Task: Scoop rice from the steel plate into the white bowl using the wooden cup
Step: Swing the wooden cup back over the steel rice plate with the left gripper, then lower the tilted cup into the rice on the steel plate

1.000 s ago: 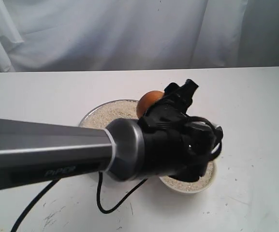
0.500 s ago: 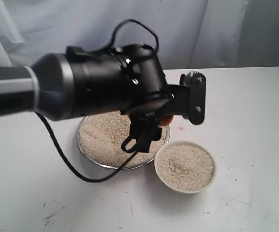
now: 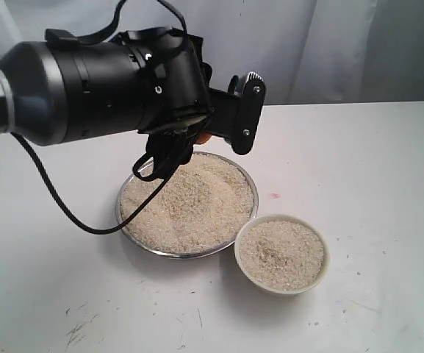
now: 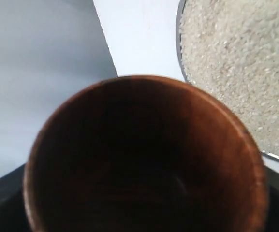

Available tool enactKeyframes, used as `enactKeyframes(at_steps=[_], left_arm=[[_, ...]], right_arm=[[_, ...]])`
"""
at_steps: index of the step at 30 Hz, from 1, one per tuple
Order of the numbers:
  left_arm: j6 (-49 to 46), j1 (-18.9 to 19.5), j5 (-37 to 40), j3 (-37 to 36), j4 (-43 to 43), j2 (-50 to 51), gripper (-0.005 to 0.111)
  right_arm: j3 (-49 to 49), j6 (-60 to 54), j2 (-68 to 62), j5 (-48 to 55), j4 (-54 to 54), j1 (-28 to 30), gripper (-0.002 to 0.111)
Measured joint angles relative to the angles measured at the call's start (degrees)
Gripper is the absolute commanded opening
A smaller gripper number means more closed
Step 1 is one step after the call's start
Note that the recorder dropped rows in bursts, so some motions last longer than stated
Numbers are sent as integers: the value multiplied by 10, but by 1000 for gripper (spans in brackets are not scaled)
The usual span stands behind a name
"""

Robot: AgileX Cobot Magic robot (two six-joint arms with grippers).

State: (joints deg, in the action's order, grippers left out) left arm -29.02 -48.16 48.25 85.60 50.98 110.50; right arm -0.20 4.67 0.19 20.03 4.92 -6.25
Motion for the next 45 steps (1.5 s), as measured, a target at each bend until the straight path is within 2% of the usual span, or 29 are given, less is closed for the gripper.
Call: enactKeyframes(at_steps=[17, 30, 45], left_arm=[[-24, 88, 1, 0, 135, 105, 0], [-25, 89, 24, 0, 190, 155, 0], [-27, 86, 37, 0, 244, 164, 0]], right_arm=[[0, 0, 0, 0, 0, 0, 0], [0, 0, 0, 0, 0, 0, 0], [0, 0, 0, 0, 0, 0, 0]])
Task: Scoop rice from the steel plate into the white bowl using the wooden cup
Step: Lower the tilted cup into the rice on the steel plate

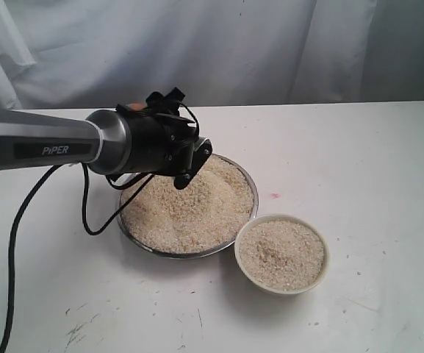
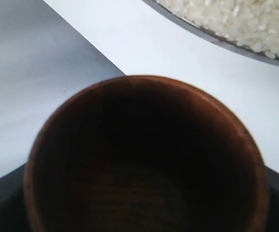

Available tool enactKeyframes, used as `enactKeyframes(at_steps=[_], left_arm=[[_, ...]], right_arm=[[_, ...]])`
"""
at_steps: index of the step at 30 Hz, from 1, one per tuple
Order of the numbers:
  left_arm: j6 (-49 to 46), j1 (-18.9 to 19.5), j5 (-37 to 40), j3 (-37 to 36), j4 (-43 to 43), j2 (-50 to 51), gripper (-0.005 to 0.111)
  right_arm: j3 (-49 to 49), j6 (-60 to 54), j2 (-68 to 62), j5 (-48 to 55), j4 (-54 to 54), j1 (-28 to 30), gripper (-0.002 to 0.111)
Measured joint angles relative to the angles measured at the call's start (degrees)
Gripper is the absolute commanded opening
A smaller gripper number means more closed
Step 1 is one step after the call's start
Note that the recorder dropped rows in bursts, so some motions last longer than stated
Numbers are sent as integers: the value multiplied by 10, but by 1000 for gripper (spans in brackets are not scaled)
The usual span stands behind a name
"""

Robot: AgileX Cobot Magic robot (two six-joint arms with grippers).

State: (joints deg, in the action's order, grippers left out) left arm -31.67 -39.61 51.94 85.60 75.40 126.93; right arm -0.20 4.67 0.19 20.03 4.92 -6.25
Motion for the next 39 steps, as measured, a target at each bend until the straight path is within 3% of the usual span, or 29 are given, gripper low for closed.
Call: enactKeyframes(at_steps=[10, 13, 22, 39], left_arm=[[3, 0, -12, 1, 64, 60, 0], [13, 0, -14, 36, 65, 73, 0], [-28, 0, -19, 54, -10, 73, 0], [-62, -2, -20, 54, -48, 73, 0]], right_arm=[[0, 0, 0, 0, 0, 0, 0], [0, 0, 0, 0, 0, 0, 0], [0, 0, 0, 0, 0, 0, 0], [0, 0, 0, 0, 0, 0, 0]])
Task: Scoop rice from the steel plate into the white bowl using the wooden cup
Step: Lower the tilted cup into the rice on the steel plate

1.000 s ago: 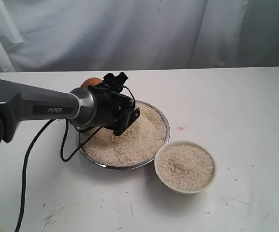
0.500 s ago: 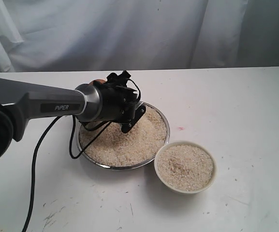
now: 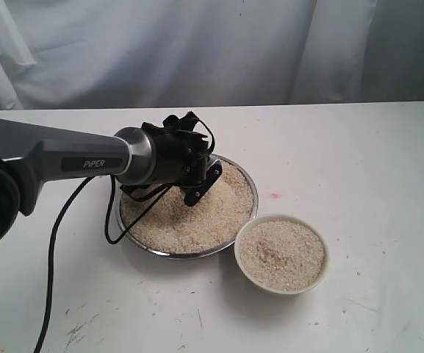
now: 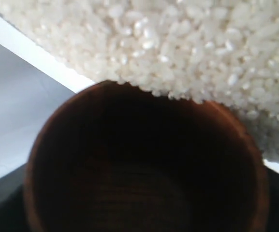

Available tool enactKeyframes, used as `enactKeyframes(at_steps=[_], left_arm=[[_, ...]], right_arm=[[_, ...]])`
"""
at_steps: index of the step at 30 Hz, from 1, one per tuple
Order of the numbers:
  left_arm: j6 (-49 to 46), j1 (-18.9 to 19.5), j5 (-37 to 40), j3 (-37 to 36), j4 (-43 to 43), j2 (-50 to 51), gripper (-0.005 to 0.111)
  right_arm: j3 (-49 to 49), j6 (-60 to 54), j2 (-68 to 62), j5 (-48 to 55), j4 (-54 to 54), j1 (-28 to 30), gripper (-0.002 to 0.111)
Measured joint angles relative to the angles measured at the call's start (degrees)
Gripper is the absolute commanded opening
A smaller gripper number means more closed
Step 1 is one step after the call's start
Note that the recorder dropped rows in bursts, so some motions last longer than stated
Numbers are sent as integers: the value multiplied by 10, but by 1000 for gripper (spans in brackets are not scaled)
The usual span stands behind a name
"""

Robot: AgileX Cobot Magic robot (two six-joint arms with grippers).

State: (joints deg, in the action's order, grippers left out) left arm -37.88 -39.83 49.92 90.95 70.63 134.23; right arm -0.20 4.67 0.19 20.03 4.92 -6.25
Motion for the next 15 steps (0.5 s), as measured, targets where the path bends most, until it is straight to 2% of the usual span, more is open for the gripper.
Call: enactKeyframes(at_steps=[15], left_arm=[[-16, -26, 2, -20, -6, 0, 0]], right_arm=[[0, 0, 0, 0, 0, 0, 0]])
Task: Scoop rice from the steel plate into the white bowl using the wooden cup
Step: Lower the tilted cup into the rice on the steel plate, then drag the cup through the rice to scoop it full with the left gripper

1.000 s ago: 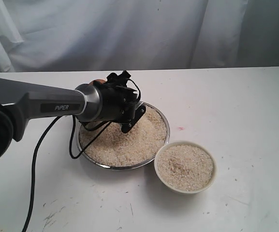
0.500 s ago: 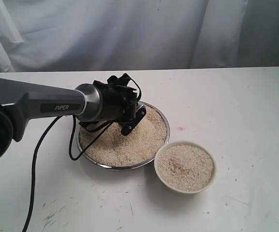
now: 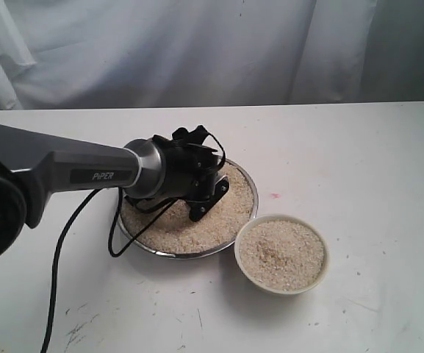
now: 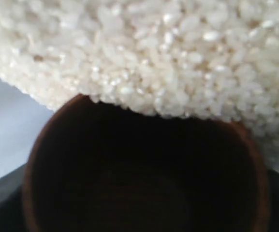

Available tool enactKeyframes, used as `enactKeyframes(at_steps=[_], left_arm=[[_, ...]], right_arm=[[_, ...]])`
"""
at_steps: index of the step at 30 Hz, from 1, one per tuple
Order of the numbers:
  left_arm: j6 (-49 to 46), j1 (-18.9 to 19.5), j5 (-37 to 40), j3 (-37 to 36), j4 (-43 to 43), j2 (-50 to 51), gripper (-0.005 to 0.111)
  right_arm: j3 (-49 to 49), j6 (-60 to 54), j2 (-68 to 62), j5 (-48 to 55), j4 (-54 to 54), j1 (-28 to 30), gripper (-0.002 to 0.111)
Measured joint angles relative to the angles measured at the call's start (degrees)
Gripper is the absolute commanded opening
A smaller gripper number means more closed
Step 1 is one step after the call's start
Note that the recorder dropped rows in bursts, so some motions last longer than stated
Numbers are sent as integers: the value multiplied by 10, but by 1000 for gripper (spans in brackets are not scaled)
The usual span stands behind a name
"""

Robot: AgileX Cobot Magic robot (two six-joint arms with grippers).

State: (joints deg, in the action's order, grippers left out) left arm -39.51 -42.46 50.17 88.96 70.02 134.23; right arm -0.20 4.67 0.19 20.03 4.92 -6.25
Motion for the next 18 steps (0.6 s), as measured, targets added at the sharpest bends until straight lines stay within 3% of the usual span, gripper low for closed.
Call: enactKeyframes(at_steps=[18], left_arm=[[-1, -43, -1, -1, -31, 0, 0]], right_arm=[[0, 0, 0, 0, 0, 0, 0]])
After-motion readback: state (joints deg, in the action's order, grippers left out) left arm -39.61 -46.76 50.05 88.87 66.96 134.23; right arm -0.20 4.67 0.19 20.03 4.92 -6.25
